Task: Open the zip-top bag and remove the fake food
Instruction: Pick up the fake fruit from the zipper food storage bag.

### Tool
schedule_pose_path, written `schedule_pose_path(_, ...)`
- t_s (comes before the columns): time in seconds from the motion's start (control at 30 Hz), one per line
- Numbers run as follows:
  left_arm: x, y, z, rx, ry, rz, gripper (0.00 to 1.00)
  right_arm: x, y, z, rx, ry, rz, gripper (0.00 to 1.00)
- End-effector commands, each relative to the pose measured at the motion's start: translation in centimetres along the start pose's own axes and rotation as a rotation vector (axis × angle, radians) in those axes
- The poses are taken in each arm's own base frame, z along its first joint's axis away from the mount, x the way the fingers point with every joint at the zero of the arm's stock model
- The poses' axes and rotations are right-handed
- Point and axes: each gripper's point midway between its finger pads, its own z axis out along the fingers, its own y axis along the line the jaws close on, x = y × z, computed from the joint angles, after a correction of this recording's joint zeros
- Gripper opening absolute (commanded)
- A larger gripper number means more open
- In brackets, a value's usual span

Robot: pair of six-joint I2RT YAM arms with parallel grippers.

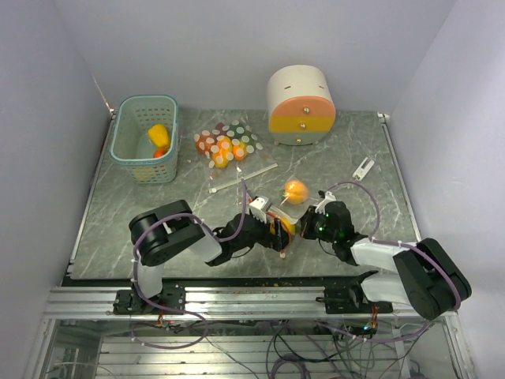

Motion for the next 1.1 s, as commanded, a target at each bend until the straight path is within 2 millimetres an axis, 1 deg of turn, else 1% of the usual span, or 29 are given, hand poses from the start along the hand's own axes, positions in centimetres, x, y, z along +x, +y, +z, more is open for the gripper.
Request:
schedule_pose_path(0.0,-2.0,-2.4,0.9,0.089,-0.070,-0.016,0.99,0.0,1.3,-0.1,-0.051,-0.004,-0.016,0.00)
schedule_pose_path(0.07,-2.3,-2.7,1.0,0.092,-0.082,-0.021,0.99,0.3,1.3,-0.1,-0.052,-0.001,-0.014,0.00)
schedule_pose_path(0.1,-2.6,-2.7,0.9,0.091,-0.091,-0.024,0.95,0.5,1.2,-0.1,-0.052,0.001,-0.012,0.00)
schedule_pose_path(0.17,-2.9,-2.7,0.5,0.088,-0.101,-0.024,0.81,0.8,1.0,-0.2,-0.047,0.002,-0.008,0.00)
schedule_pose_path(0.23,-3.0,-2.7,0.1,0.078,-0.100,-0.012,0.71,0.9,0.7,-0.3,-0.034,0.002,-0.007,0.00)
schedule_pose_path(0.4,-3.6,-1.9,-1.8,0.005,-0.089,0.012,0.60,-0.3,0.4,-0.4,0.013,-0.027,-0.029,0.00)
schedule_pose_path(0.43,-3.9,-1.8,-2.4,-0.010,-0.089,0.008,0.58,-0.6,0.2,-0.4,0.028,-0.035,-0.026,0.00)
schedule_pose_path(0.47,-4.7,-2.1,-3.0,-0.020,-0.099,0.006,0.56,-0.9,0.2,-0.4,0.034,-0.044,-0.023,0.00)
schedule_pose_path(0.6,-5.4,-2.0,-4.8,-0.100,-0.022,0.027,0.55,-1.1,0.1,0.0,0.043,-0.051,-0.010,0.00)
schedule_pose_path(0.73,-5.9,-0.7,-7.1,-0.251,0.093,0.095,0.55,-1.0,0.1,0.5,0.040,-0.040,-0.007,0.00)
schedule_pose_path(0.8,-6.5,-0.3,-8.5,-0.301,0.113,0.128,0.55,-1.0,0.2,0.7,0.033,-0.039,-0.002,0.00)
schedule_pose_path(0.87,-7.5,0.3,-9.9,-0.361,0.115,0.146,0.55,-1.1,0.3,0.8,0.027,-0.043,-0.001,0.00)
schedule_pose_path(0.97,-9.2,2.2,-12.5,-0.493,0.087,0.163,0.54,-1.0,0.2,0.8,0.026,-0.041,-0.001,0.00)
schedule_pose_path(1.0,-10.1,2.6,-13.2,-0.521,0.060,0.164,0.53,-0.9,0.3,0.8,0.026,-0.039,-0.001,0.00)
schedule_pose_path(1.07,-12.3,4.0,-14.7,-0.594,-0.010,0.157,0.50,-0.8,0.2,0.8,0.024,-0.036,-0.001,0.00)
